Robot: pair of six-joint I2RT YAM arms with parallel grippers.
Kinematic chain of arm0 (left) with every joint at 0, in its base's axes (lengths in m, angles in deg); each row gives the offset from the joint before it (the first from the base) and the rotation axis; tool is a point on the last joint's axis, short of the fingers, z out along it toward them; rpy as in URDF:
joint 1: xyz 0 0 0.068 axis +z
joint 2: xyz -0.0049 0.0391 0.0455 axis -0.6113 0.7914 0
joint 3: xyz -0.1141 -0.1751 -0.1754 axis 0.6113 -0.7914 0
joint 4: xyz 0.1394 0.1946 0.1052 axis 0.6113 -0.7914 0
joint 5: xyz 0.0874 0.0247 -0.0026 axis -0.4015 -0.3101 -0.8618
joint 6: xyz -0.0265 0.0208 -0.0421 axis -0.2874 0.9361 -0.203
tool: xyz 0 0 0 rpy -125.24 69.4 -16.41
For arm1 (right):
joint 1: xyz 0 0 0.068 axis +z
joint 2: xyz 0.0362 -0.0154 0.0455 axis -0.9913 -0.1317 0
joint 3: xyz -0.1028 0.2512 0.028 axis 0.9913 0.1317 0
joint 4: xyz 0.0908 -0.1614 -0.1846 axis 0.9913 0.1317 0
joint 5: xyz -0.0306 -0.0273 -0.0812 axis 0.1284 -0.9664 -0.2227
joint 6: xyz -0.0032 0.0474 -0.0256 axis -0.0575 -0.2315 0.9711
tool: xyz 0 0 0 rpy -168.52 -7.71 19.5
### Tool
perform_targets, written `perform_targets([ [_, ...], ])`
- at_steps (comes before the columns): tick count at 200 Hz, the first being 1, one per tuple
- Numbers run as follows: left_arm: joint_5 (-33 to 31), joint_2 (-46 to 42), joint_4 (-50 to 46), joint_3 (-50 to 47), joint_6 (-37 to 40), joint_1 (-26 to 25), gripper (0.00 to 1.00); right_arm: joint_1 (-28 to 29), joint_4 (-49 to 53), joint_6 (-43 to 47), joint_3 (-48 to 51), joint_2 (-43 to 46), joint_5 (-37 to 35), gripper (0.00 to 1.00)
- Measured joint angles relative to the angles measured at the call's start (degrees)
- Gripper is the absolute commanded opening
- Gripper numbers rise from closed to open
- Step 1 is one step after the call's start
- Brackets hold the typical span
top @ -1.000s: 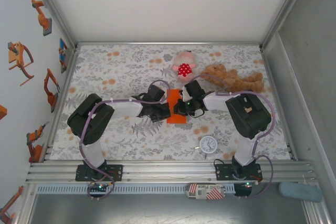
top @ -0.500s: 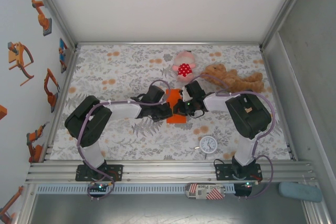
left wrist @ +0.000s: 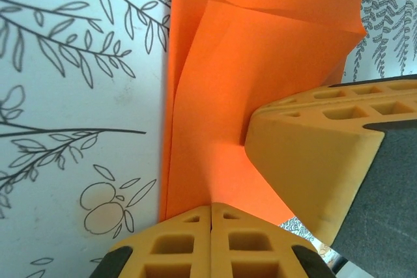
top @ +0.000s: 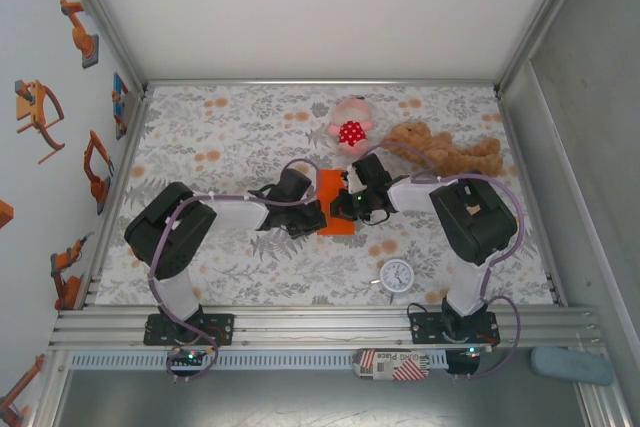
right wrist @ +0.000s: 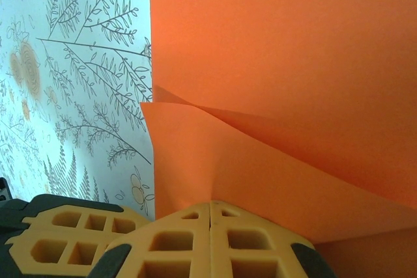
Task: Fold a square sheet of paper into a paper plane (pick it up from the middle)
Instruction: Fold the triangle a second time at the center of the table.
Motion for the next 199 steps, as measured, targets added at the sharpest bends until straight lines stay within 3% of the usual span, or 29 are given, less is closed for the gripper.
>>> perform_targets([
  [77,0.02,-0.9,6.1,-3.8,-3.3,0.0,0.0,-9.38,-0.63,2.29,0.33,0.0,0.42,0.0],
  [133,0.0,-0.87,4.37,-2.8,-3.26,0.0,0.0,-11.56,0.52,0.92,1.36,4.87,-3.26,0.0],
  [165,0.02,-0.72,3.32,-2.16,-3.26,0.0,0.0,-9.77,1.6,-0.37,2.58,14.14,-4.85,0.0],
  [199,0.04,-0.66,2.86,-1.88,-3.23,0.0,0.0,-3.65,1.73,-1.7,2.6,12.7,-4.5,0.0],
])
